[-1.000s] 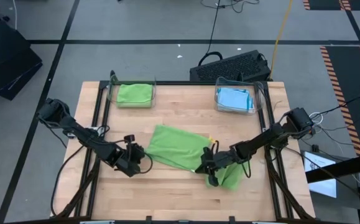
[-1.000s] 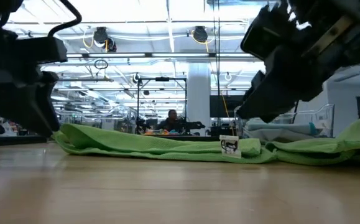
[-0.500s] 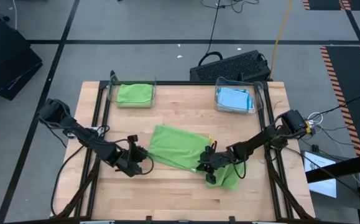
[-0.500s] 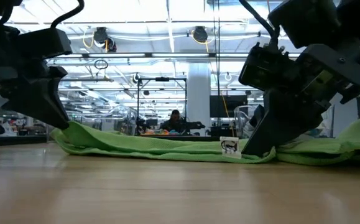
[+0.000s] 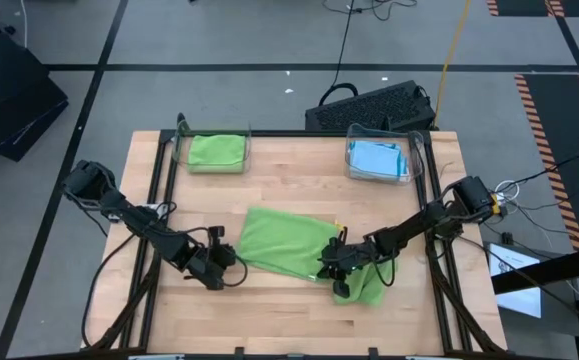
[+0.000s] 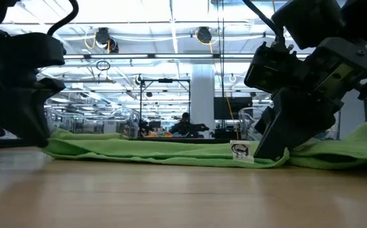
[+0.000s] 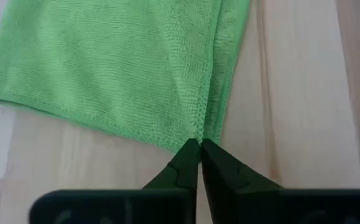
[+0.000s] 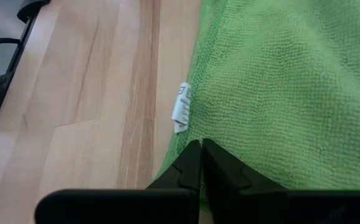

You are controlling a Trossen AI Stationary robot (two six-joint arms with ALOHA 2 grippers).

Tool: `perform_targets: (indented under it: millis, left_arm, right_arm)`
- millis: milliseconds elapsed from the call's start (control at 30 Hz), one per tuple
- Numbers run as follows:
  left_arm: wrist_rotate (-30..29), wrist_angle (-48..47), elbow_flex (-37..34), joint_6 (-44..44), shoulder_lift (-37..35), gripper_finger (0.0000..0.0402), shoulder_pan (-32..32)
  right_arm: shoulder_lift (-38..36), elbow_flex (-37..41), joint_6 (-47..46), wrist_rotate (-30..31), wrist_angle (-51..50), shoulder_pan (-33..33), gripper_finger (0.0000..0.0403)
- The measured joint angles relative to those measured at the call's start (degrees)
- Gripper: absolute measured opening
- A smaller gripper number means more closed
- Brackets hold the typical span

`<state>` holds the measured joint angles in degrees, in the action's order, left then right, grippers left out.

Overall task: Fold microfiber towels
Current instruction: Fold the left green microfiber cloth

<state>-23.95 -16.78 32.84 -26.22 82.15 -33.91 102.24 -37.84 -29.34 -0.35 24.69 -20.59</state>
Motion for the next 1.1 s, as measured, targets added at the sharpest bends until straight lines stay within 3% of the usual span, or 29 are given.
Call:
perform_targets:
  millis: [233, 500, 600, 667, 733, 767, 867, 1100]
  left_arm:
    - [0.77, 0.2, 0.0, -8.95, -0.15, 0.0082, 0.0]
    - [4.79, -0.94, 0.0, -16.39, -5.14, 0.0146, 0.01]
    - [-0.68, 2.07, 0.0, -13.11, -7.71, 0.0153, 0.02]
    - [-9.63, 6.77, 0.0, -9.35, -8.24, 0.0153, 0.17]
    - [-17.81, 12.41, 0.0, -4.95, -8.12, 0.0151, 1.32]
    - [-19.11, 15.15, 0.01, -2.53, -7.72, 0.0149, 2.65]
    - [-15.14, 19.18, 0.05, 2.77, -5.63, 0.014, 8.03]
    - [-2.6, 24.94, 0.0, 7.37, 3.03, 0.011, 17.88]
  right_arm:
    - [-0.69, 0.13, 1.58, -0.71, 0.09, 0.23, 0.0011]
    - [-7.54, 0.33, 3.21, -4.77, -5.49, 0.23, 0.0011]
    - [-10.07, 0.32, 4.96, -5.88, -6.31, 0.21, 0.0011]
    - [-11.56, 0.32, 6.75, -5.16, -6.1, 0.38, 0.0011]
    - [-12.36, 0.17, 9.14, -1.71, -5.29, 1.15, 0.0011]
    - [-12.5, 0.19, 9.98, 0.62, -5.36, 1.73, 0.0011]
    - [-11.81, 0.19, 10.5, 5.1, -5.0, 4.24, 0.0011]
    - [-4.44, 0.3, 9.55, 2.03, 4.26, 6.27, 0.0011]
